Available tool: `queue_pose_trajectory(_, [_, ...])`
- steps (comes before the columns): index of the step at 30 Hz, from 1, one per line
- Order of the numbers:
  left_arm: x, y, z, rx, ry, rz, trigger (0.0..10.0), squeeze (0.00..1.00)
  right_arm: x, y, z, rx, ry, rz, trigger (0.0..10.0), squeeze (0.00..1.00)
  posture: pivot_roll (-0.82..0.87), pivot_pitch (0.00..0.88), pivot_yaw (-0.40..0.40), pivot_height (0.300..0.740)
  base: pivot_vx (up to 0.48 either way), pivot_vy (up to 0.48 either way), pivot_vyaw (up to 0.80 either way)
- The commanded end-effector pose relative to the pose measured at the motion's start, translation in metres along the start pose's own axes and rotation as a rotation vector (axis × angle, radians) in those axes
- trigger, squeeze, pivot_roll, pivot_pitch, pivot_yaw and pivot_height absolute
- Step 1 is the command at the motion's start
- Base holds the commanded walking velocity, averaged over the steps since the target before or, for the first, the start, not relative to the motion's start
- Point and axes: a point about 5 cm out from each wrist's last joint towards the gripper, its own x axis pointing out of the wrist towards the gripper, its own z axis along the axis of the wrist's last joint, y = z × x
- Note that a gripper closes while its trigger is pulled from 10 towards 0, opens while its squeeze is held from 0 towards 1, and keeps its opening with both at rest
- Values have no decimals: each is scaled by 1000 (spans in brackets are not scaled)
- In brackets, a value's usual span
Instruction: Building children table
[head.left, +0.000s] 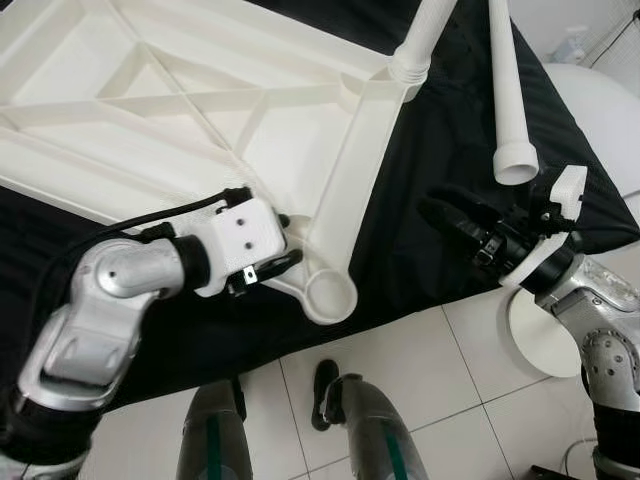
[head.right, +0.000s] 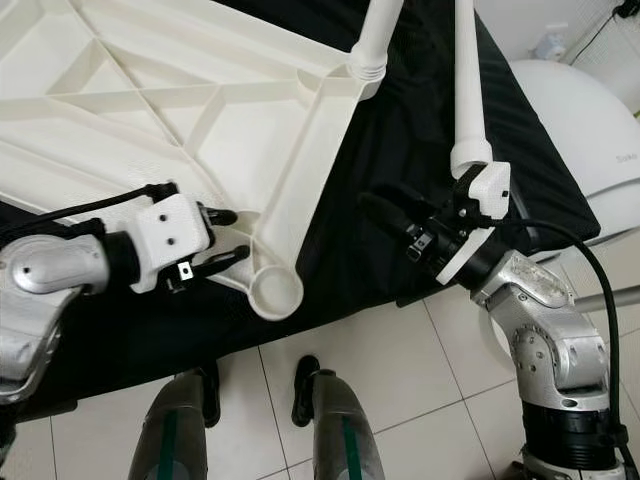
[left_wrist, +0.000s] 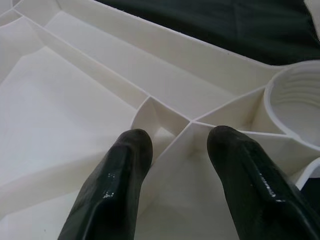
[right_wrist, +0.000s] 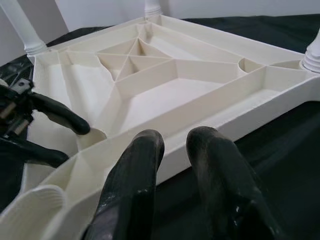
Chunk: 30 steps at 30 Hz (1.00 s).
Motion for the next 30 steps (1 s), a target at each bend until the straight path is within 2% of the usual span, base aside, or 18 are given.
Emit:
queue_pose_trajectory(1, [4,5,-10,-19,52,220,10000,0,-6,1,2,4,6,-5,10000,0,2,279,-70,740,0,0,0])
queue_pose_trajectory(5, [8,4,-14,24,75,270,10000,0,-7,1,5,0,6,-10,10000,0,-2,286,-73,740,0,0,0])
queue_pose_trajectory(13, [14,10,-14,22,89,341,10000,0,-8,2,7,0,2,-12,10000,0,-6,291,-73,740,0,0,0])
queue_pose_trajectory(15, [26,16,-18,-33,103,431,10000,0,-8,4,9,11,-3,-16,10000,0,-14,297,-73,740,0,0,0])
queue_pose_trajectory(18, [26,16,-18,-33,103,431,10000,0,-8,4,9,11,-3,-16,10000,0,-14,297,-73,740,0,0,0])
queue_pose_trajectory(21, [45,24,-19,-68,127,567,10000,0,-10,7,11,28,-18,-29,10000,0,-27,296,-64,740,0,0,0])
queue_pose_trajectory(25, [48,26,-18,-66,125,588,10000,0,-10,8,12,30,-21,-31,10000,0,-27,296,-64,740,0,0,0])
queue_pose_trajectory(27, [53,42,-8,-125,74,650,10000,0,-7,11,9,47,-33,-32,10000,0,-15,296,-50,740,0,0,0])
queue_pose_trajectory(30, [55,50,-4,-144,55,670,10000,0,-6,12,8,58,-38,-32,10000,0,-13,295,-49,740,0,0,0])
